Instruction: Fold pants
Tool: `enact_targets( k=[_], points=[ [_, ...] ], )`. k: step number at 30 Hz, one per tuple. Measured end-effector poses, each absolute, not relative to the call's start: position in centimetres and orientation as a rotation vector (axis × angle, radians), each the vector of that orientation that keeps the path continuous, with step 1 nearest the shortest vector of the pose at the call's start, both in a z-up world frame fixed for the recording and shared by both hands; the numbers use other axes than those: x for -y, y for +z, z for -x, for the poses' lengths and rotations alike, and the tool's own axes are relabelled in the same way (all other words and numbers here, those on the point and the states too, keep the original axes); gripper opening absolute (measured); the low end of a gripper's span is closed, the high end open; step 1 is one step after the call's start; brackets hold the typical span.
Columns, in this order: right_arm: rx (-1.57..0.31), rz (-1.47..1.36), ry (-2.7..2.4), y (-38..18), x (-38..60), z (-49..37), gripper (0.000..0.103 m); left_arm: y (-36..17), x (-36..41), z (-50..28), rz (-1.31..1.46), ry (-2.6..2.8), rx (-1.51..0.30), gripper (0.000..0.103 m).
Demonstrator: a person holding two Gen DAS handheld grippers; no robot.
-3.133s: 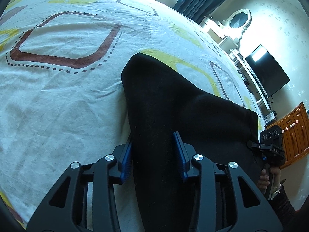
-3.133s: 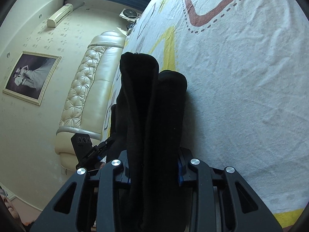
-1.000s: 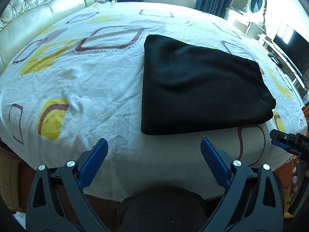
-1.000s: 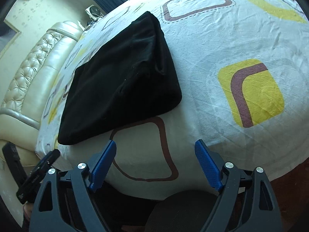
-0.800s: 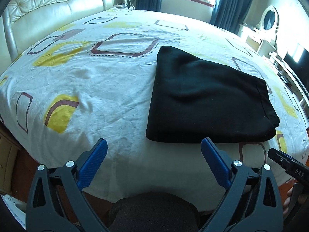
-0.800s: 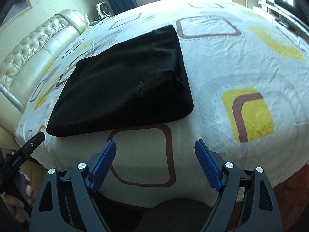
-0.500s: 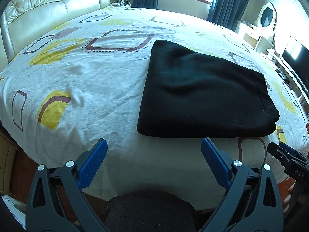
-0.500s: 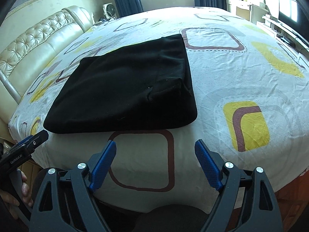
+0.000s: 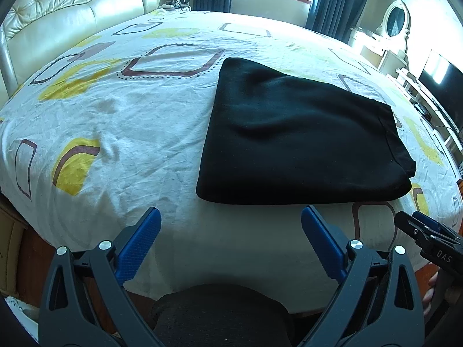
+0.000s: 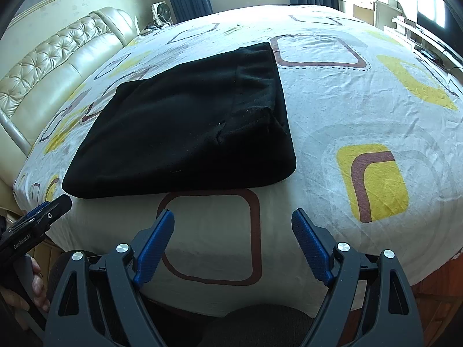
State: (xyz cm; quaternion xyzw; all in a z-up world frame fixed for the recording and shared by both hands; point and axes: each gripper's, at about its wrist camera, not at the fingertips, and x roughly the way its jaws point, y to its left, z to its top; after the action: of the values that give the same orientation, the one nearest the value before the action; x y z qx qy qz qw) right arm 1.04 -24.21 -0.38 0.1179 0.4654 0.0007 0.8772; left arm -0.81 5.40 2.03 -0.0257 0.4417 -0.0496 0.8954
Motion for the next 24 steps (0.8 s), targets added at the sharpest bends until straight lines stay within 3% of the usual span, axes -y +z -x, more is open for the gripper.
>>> enact_targets(
  k=[24],
  points=[
    [-0.996,-0.272,0.001,-1.08,24.38,-0.79,0.082,2.70,-4.79,1.36,0.028,-0.112,-0.888,0.098]
  ],
)
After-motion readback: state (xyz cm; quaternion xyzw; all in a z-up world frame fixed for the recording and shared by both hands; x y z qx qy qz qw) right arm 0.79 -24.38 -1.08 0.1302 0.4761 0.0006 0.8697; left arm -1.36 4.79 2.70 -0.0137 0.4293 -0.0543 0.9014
